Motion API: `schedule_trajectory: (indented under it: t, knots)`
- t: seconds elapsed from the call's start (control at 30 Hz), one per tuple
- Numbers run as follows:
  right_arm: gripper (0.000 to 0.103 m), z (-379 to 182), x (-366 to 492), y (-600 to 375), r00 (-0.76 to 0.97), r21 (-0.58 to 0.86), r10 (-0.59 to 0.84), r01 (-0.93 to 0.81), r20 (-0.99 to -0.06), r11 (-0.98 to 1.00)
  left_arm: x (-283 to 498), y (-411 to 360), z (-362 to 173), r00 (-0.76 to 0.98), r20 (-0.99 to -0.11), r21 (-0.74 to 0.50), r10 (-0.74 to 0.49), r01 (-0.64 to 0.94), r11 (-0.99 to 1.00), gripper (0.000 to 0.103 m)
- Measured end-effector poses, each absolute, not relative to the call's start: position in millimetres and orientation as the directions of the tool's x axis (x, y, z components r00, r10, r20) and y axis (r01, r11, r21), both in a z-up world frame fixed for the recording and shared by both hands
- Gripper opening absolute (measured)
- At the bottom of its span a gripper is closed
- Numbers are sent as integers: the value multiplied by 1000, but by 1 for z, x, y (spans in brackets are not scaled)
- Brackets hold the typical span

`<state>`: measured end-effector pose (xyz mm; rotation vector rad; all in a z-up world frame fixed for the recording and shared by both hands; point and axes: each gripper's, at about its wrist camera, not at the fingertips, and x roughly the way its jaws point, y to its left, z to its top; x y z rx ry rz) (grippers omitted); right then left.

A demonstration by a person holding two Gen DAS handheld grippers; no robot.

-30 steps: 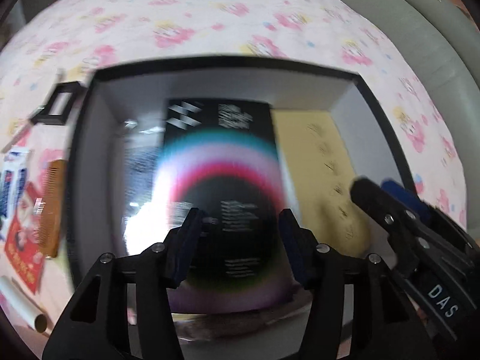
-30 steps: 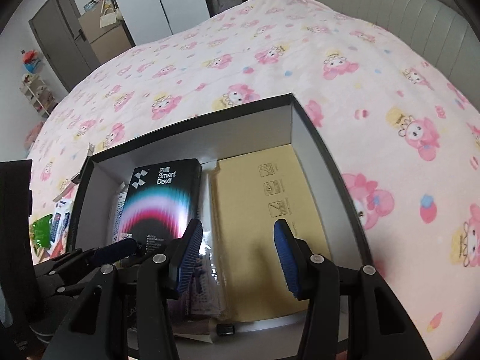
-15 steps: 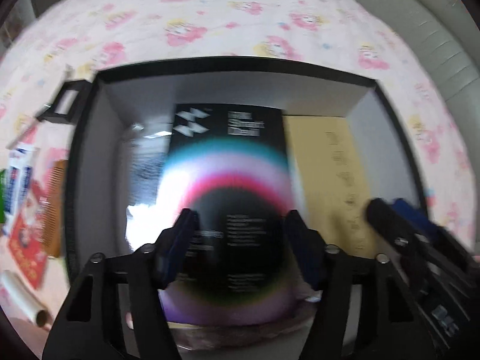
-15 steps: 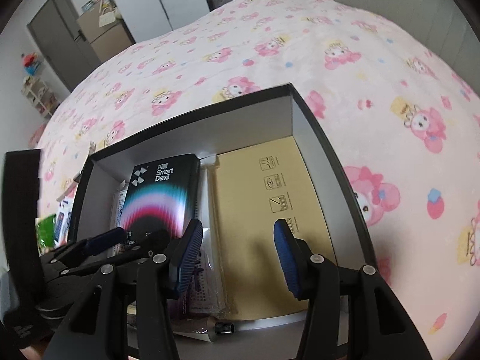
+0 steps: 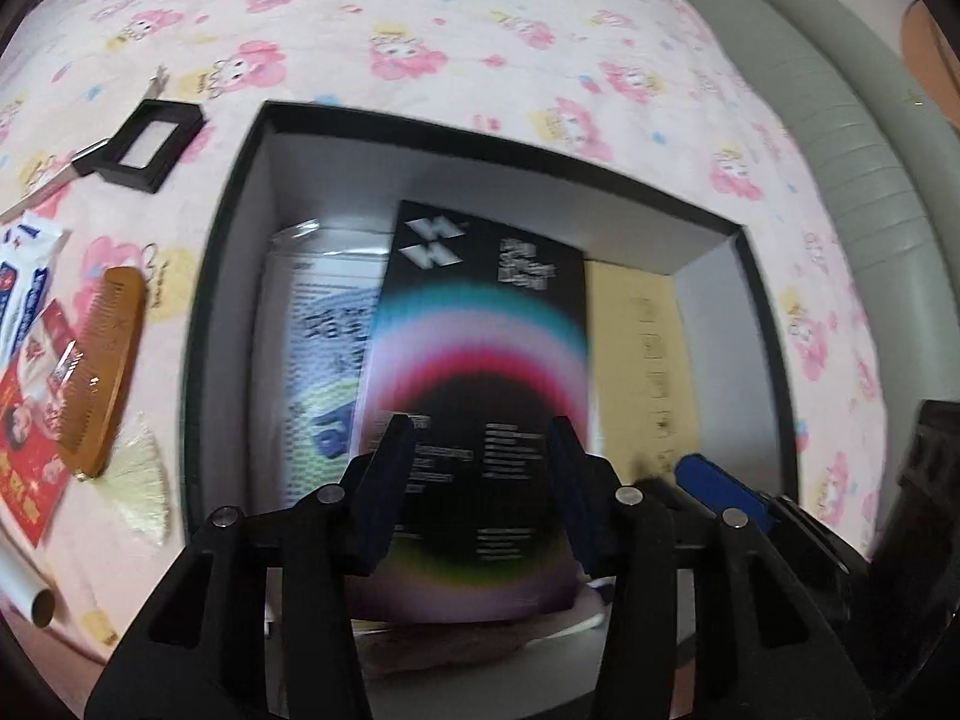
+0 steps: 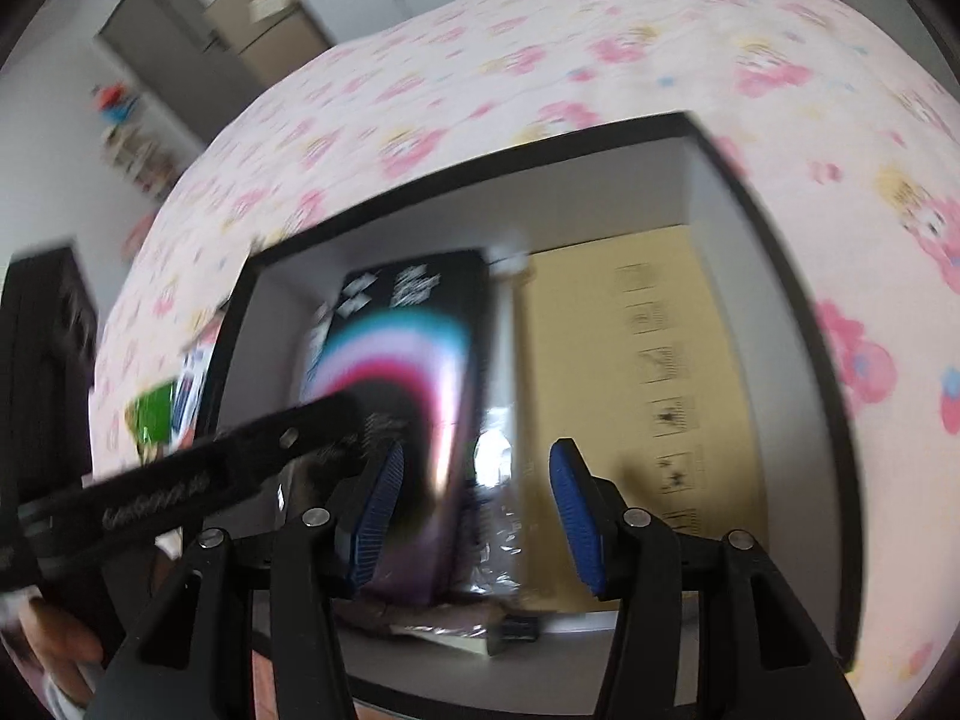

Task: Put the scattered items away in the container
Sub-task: 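Lower the Smart Devil box upright into the box beside the card bag, then grasp the black Smart Devil box with the left tool and lift it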

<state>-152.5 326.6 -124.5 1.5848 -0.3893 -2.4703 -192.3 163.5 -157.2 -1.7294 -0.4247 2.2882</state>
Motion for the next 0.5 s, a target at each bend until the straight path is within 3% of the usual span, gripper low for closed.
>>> schedule_trajectory:
  t: [0.23, 0.5]
  knots:
    - [47, -139, -153, 298, -334, 236, -256, 101, -907, -966, -198, 187, -165, -210, -881, -418, 425, -79, -905, 47]
    - [48, -145, -156, 313, -354, 144, -134, 0, -925, -990, -205, 228, -166, -121, -855, -489, 505, -139, -861, 48]
